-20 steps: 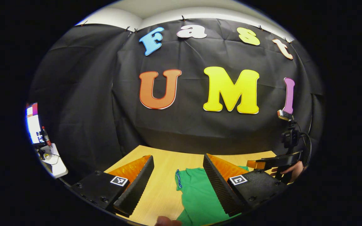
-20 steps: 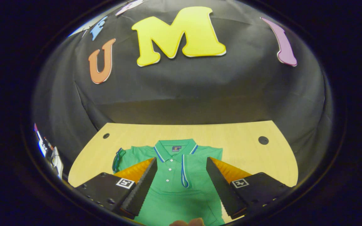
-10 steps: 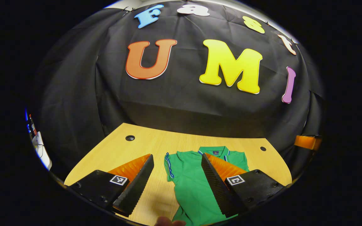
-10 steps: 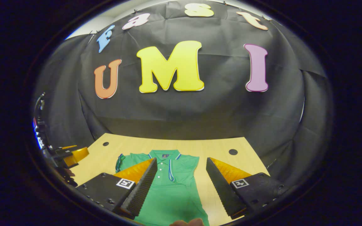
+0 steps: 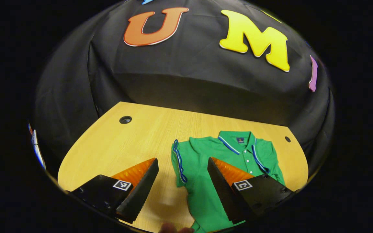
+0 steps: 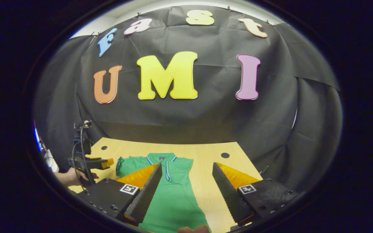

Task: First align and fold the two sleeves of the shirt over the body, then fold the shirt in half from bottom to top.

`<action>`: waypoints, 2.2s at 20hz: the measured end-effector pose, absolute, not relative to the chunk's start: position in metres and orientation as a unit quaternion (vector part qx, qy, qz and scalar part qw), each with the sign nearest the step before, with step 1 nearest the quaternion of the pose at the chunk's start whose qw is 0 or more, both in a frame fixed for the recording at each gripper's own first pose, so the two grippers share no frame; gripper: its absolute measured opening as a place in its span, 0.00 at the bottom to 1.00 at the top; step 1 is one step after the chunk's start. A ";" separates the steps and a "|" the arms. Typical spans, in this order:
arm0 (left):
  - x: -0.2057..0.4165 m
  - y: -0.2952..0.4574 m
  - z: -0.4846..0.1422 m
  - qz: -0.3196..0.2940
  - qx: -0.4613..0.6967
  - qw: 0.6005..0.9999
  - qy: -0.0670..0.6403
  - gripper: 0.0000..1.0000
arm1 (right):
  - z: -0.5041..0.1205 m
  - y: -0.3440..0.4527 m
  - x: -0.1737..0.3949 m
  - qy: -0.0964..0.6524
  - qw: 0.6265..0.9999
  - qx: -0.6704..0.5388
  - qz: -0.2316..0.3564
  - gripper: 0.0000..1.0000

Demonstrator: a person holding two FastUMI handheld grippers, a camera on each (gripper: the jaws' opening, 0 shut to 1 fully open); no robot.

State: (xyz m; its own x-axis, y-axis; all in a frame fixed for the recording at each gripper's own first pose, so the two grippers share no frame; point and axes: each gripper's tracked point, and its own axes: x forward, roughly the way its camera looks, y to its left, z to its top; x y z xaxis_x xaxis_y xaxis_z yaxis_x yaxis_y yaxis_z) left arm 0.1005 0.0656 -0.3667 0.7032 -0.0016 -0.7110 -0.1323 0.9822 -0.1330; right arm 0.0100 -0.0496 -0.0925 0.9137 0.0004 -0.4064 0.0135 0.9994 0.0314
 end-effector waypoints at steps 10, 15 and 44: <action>0.118 0.077 -0.463 0.032 -0.066 0.887 0.456 0.93 | -0.123 -0.072 0.014 0.242 0.969 0.025 -0.039 0.92; 0.122 0.077 -0.464 0.026 -0.088 0.886 0.454 0.63 | -0.128 -0.064 0.022 0.252 0.967 0.032 -0.032 0.95; 0.160 -0.034 -0.359 -0.051 -0.129 0.896 0.421 0.03 | -0.108 -0.091 -0.001 0.210 0.976 0.034 -0.045 0.95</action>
State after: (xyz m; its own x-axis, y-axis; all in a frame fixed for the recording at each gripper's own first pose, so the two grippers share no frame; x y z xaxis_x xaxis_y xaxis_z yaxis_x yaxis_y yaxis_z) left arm 0.1597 -0.0337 -0.3586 0.6404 -0.1997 -0.7416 -0.0178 0.9615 -0.2743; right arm -0.0007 -0.0905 -0.1082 0.9075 -0.0739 -0.4134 0.1027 0.9936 0.0479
